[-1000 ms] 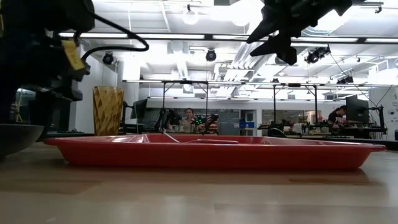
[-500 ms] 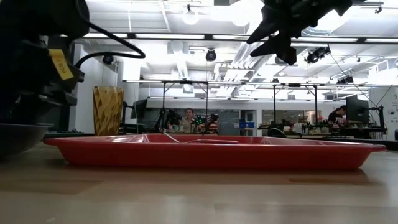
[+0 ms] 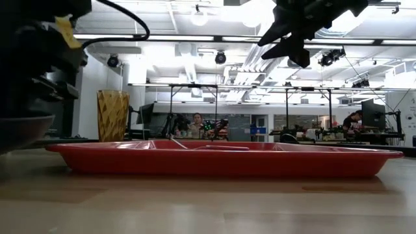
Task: Pick and place plate/cup/fork/spoon on tray
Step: Put the black plate on the red tray, then put the black spoon on the top of the red tray
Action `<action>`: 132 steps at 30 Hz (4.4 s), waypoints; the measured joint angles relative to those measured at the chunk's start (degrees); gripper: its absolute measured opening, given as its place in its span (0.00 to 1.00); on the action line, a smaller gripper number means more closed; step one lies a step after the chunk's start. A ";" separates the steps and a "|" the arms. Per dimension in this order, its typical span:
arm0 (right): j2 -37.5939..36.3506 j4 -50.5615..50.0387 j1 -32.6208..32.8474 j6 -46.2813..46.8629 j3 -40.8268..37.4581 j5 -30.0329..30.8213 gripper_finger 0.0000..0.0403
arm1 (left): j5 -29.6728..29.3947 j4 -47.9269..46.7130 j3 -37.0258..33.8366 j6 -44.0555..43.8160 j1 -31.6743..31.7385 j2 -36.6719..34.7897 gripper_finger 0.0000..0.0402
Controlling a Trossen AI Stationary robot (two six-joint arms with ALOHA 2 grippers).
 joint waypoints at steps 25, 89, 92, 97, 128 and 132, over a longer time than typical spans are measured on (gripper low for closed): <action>-7.33 5.81 -0.09 -1.64 0.00 -1.59 0.36 | -3.13 -1.49 24.65 -25.74 8.75 -5.03 0.00; -13.99 5.66 -0.11 -3.78 0.02 8.33 0.36 | -17.34 26.85 8.31 -57.86 19.65 18.62 0.23; -13.99 5.68 -0.11 -3.80 0.02 8.32 0.36 | -17.31 26.32 8.31 -55.44 20.73 18.09 0.30; -13.99 6.12 -0.11 -3.75 0.02 8.30 0.36 | -17.33 25.28 8.31 -50.04 23.22 14.51 0.40; -14.01 -5.66 1.86 18.64 -0.04 -13.83 0.36 | -17.79 44.52 8.37 -10.75 26.11 -24.72 0.47; -14.01 -22.30 10.15 30.27 -0.04 -10.76 0.36 | -17.79 44.44 8.33 -10.89 26.11 -23.97 0.47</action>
